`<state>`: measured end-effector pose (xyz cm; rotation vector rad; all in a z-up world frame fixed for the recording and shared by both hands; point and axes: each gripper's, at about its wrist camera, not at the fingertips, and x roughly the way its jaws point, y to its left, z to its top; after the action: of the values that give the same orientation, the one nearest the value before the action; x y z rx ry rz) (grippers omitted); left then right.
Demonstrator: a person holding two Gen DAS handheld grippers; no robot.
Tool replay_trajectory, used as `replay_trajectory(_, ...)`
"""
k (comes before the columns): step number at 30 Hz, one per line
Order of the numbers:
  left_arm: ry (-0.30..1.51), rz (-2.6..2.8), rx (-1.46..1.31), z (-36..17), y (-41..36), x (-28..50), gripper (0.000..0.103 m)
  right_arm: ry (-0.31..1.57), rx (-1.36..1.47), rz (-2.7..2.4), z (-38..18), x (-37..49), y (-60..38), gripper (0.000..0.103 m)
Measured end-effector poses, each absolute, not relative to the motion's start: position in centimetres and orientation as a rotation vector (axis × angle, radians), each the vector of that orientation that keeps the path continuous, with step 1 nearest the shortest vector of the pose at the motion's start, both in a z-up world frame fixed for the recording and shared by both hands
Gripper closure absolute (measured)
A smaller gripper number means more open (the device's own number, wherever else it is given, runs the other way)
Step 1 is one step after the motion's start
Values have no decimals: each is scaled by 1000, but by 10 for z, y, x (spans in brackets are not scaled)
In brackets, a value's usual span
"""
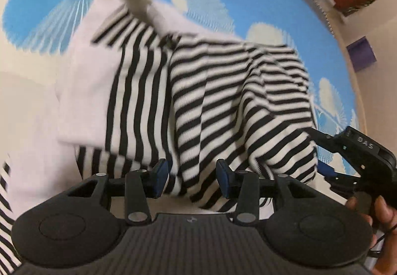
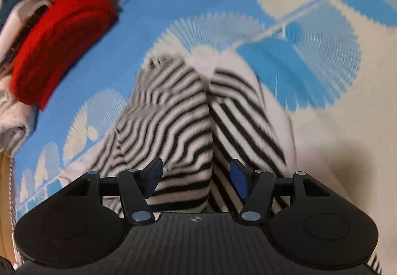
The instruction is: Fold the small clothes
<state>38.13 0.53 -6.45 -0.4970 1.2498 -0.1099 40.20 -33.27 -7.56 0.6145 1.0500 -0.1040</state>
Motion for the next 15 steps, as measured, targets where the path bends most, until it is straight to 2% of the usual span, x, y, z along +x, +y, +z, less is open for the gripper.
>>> replay_trajectory(1,1258,-115,-490,-72,5,387,62,1066,604,-115,-80,403,-330,42)
replay_trajectory(2,1264,-125,-477,-75,4,387,76,1075,593,-122,-83,404,-327,45)
replay_trajectory(3,1264,-131,-463,-74,4,385,84,1079,585,-135,-84,405,-326,51)
replay_trajectory(4,1262,-131,-450,-76,4,387,96,1072,588,-143,-84,405,-325,68)
replay_trajectory(5,1252,-131,-437,-77,5,389,101,1058,599,-139,-82,404,-323,90)
replay_trajectory(6,1228,-128,-420,-75,6,393,101,1040,612,-131,-78,404,-323,97)
replay_trajectory(8,1135,-107,-381,-66,10,396,102,971,646,-82,-61,398,-322,101)
replay_trajectory(15,674,-56,-371,17,60,380,102,734,633,111,9,346,-316,103)
